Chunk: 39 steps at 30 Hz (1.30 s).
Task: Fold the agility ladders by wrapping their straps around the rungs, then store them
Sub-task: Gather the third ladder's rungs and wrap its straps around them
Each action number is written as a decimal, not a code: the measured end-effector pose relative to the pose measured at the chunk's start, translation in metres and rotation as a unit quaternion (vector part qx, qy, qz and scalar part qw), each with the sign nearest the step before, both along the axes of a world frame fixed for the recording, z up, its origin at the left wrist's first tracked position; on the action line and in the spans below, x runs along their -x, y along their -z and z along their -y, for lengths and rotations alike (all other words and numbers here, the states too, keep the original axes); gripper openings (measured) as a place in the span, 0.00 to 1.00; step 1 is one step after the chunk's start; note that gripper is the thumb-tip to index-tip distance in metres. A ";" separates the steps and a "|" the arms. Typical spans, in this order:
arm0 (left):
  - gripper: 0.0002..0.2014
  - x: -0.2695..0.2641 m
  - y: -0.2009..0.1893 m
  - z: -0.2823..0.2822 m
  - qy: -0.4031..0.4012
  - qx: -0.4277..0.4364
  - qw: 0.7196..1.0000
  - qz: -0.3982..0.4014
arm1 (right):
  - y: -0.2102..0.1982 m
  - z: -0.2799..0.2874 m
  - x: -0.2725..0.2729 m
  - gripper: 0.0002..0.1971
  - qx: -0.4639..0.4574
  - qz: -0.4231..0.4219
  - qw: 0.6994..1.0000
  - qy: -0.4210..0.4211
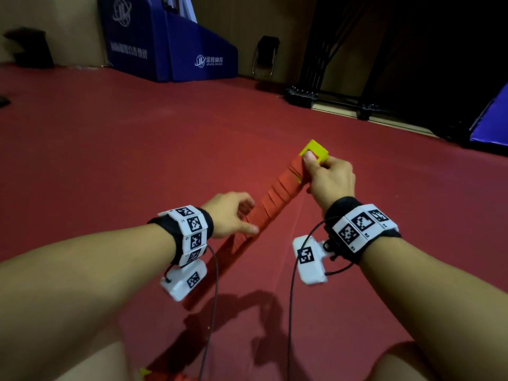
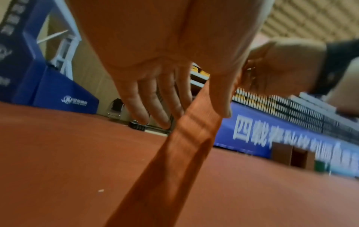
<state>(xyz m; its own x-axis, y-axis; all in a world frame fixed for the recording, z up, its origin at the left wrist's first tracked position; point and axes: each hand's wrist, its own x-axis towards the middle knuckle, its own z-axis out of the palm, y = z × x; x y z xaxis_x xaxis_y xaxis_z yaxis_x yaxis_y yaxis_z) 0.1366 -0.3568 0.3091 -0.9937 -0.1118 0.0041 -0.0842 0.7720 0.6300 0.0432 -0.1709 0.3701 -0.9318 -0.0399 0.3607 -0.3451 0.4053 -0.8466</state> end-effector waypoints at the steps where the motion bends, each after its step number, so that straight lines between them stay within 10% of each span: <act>1: 0.31 -0.003 0.001 0.002 -0.003 0.038 0.999 0.023 | 0.002 -0.002 0.003 0.22 0.020 0.019 1.000 0.014; 12: 0.30 -0.006 -0.009 0.011 -0.078 0.145 0.986 -0.016 | 0.006 -0.011 0.020 0.21 0.143 0.121 0.978 0.096; 19: 0.30 -0.005 -0.010 0.012 -0.067 0.164 0.984 -0.001 | 0.005 -0.016 0.017 0.37 0.014 0.150 0.974 0.169; 31: 0.32 0.003 -0.007 0.011 -0.065 0.170 0.983 0.011 | -0.002 -0.009 -0.008 0.33 -0.232 -0.037 0.959 0.160; 39: 0.30 0.005 -0.008 0.002 -0.043 0.206 0.977 0.016 | 0.007 0.007 -0.019 0.30 -0.431 -0.140 0.887 -0.085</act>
<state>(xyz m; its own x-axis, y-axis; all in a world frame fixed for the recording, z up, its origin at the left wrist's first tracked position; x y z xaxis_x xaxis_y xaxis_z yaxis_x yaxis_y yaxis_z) 0.1317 -0.3588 0.3169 -0.9812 -0.1898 0.0360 -0.1739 0.9489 0.2632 0.0618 -0.1779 0.3636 -0.7648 -0.5447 0.3440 -0.6108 0.7829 -0.1182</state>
